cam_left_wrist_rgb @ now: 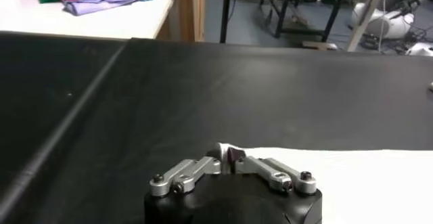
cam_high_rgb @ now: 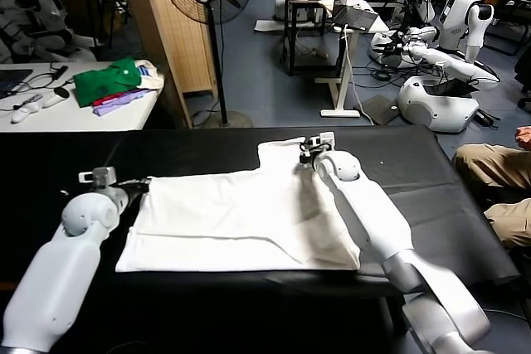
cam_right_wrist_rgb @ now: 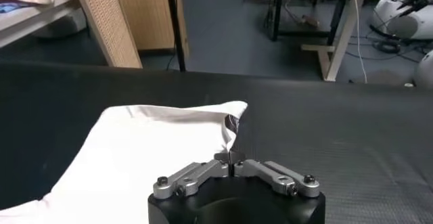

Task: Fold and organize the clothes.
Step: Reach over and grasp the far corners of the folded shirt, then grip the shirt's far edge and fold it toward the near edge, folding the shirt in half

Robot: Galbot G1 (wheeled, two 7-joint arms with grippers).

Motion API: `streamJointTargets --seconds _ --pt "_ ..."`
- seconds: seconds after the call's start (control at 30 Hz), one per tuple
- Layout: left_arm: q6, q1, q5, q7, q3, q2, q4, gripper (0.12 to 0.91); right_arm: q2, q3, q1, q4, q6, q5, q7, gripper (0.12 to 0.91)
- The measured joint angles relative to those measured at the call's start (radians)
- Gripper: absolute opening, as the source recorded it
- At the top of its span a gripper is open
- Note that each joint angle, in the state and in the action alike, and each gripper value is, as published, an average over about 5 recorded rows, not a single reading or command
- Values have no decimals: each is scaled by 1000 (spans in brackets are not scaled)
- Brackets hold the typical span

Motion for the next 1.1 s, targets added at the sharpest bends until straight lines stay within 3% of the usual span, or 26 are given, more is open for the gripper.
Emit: streamJointTargets --seconds 0.3,0.73,1.1 --pt "-38 59 -8 6 -41 13 -74 128 -54 41 -76 175 63 61 2 122" --pt "-73 255 -29 4 -154 68 -328 128 -232 132 -301 586 -2 136 -18 122" --pt "-93 420 -13 4 -262 94 -459 128 -343 162 -467 817 -149 227 88 122"
